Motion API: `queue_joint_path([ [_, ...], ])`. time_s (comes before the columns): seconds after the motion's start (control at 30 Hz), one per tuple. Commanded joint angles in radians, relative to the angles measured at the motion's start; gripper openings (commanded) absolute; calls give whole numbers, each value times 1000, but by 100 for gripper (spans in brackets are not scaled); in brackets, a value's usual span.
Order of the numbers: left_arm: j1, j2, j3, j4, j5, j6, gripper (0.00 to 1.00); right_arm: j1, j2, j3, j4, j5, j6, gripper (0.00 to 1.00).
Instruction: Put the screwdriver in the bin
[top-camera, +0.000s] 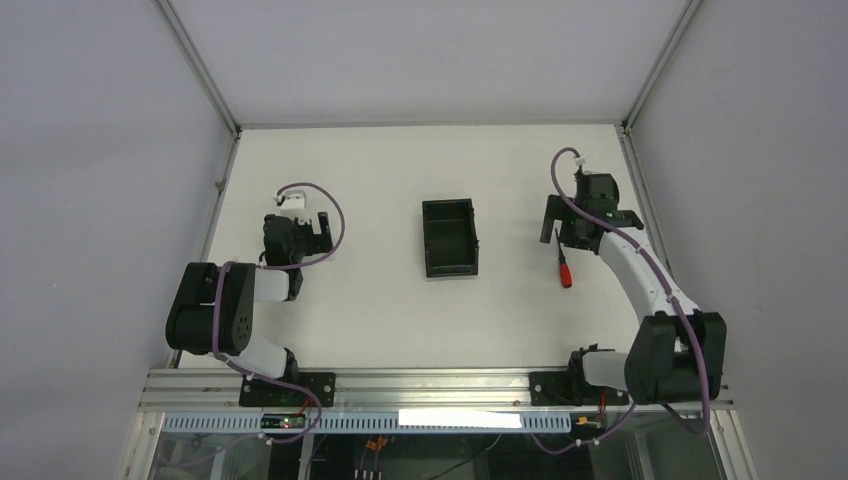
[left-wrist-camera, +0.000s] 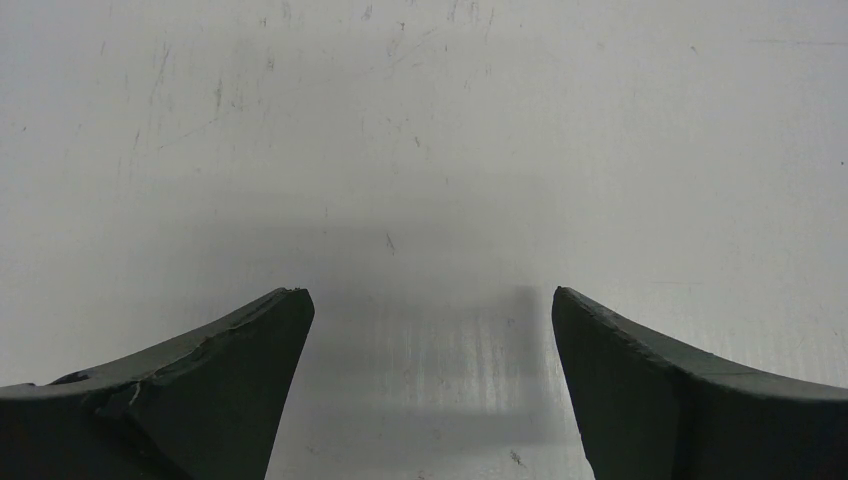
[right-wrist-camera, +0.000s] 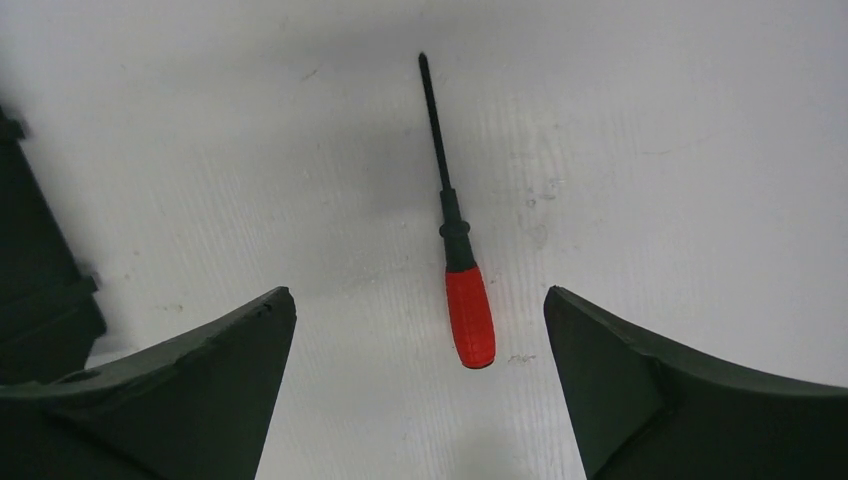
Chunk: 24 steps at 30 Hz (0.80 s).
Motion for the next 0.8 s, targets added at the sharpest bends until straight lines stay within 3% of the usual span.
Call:
queue_joint_path([
  [0.0,5,-24,-2,27,15,-2,99,-2,104,-15,33,-129,-133,99],
  [0.2,6,-24,-2,27,15,-2,99,-17,264,-8,36,-79,-162,95],
  [0.37,5,-24,-2,27,14,-2,99,-45,365,15,6,-71,-152,74],
  [0.5,5,-25,-2,27,15,-2,99,-65,391,29,-7,-110,-156,40],
  [0.6,5,-24,-2,27,15,-2,99,-65,380,29,-10,-136,-165,24],
  [0.77,5,-24,-2,27,15,-2,99,-65,298,55,-33,-95,-166,16],
])
